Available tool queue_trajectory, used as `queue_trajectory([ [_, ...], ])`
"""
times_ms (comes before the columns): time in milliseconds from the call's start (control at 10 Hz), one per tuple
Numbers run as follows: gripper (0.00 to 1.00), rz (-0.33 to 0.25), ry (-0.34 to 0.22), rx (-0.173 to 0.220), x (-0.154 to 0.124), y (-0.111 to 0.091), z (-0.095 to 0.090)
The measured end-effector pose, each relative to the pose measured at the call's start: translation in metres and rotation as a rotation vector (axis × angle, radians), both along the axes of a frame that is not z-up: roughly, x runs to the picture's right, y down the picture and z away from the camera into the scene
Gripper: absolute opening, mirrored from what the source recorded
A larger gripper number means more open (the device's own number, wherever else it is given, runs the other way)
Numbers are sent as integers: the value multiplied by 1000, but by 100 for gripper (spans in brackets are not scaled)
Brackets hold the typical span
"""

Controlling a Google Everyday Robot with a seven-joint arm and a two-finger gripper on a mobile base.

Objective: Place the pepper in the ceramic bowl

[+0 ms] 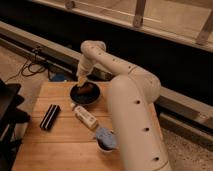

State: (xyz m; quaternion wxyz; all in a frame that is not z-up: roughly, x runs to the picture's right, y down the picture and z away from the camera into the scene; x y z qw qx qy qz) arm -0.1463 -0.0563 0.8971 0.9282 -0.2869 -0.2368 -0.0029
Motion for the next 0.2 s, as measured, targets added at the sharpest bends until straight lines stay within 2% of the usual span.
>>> queue_trajectory([
  [200,41,-8,-5,-4,-6,8,-9],
])
